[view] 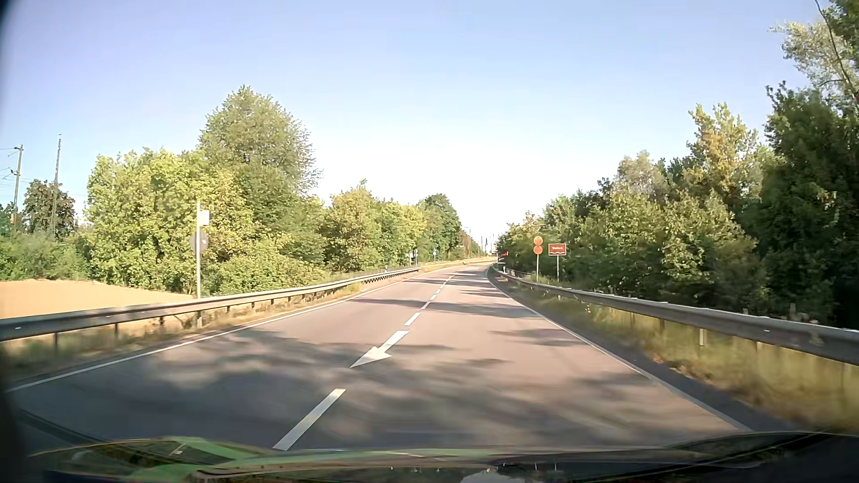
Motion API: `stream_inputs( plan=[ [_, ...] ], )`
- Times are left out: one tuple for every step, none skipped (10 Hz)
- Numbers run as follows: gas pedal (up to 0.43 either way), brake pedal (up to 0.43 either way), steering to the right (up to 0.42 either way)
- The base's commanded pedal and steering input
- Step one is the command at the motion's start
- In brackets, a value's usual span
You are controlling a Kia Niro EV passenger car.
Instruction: Follow the waypoints while adhering to traffic rules and regulations
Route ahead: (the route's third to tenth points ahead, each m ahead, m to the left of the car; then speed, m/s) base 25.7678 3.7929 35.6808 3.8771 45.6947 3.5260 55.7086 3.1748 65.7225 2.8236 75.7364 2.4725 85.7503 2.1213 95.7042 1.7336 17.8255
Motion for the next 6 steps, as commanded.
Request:
stream_inputs(
  plan=[
    [0.268,0.000,-0.004],
    [0.268,0.000,-0.004],
    [0.268,0.000,-0.004],
    [0.268,0.000,-0.004],
    [0.260,0.000,-0.004],
    [0.260,0.000,-0.003]
  ],
)
